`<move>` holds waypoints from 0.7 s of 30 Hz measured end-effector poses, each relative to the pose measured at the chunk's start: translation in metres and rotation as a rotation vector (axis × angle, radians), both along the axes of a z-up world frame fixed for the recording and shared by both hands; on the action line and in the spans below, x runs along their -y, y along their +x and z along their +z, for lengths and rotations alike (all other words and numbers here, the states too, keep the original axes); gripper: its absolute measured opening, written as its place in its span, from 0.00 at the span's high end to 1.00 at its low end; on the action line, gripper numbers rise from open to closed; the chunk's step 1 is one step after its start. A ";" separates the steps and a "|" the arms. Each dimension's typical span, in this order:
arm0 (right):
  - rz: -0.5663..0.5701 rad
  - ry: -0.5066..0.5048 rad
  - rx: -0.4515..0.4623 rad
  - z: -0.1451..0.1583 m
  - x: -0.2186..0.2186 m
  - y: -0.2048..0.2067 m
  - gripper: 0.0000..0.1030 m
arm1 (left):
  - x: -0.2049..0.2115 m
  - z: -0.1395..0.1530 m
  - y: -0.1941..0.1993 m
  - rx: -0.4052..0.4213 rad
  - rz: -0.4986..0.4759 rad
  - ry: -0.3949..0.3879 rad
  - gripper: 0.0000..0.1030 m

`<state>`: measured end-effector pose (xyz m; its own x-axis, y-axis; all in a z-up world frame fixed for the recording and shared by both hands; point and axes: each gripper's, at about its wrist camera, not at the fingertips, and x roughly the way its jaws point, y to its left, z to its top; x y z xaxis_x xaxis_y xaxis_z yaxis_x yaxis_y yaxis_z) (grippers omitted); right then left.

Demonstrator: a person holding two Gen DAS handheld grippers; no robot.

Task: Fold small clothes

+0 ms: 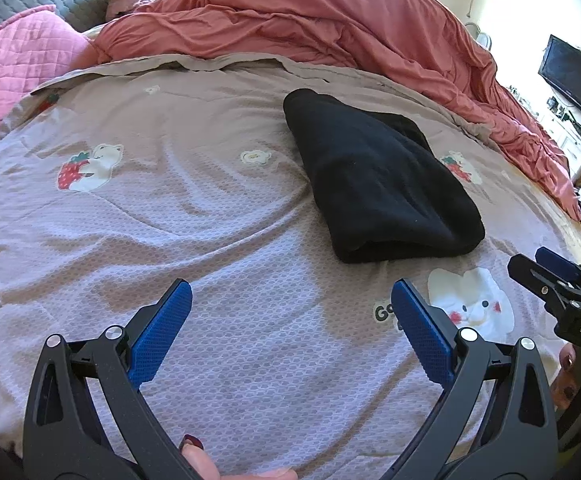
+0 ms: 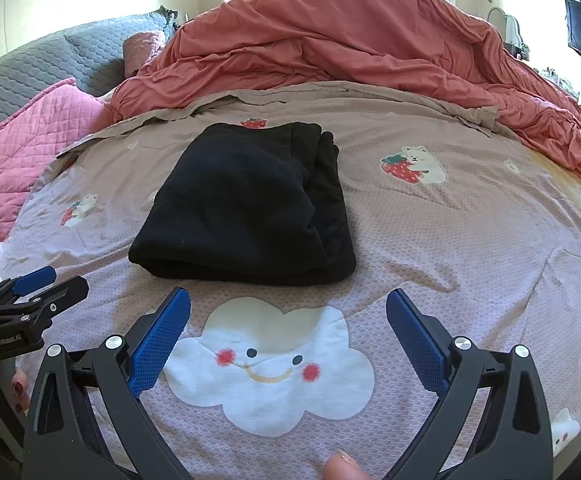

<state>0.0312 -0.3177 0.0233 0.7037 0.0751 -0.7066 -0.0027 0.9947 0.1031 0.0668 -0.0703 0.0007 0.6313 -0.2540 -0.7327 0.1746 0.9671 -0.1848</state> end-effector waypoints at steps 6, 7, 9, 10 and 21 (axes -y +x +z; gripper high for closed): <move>0.003 -0.003 0.001 0.000 0.001 0.000 0.05 | 0.001 0.001 -0.001 0.003 -0.002 0.005 0.09; 0.004 -0.005 0.000 -0.001 0.001 0.001 0.05 | 0.001 0.001 -0.001 0.003 -0.002 0.005 0.09; 0.002 -0.005 -0.002 -0.001 0.001 0.001 0.05 | 0.001 0.001 -0.001 0.002 -0.002 0.004 0.09; 0.002 -0.004 -0.001 -0.001 0.001 0.000 0.05 | 0.001 0.001 -0.001 0.001 -0.003 0.000 0.09; 0.003 -0.008 -0.001 -0.001 0.001 0.000 0.05 | 0.002 0.001 -0.001 -0.005 -0.006 -0.005 0.09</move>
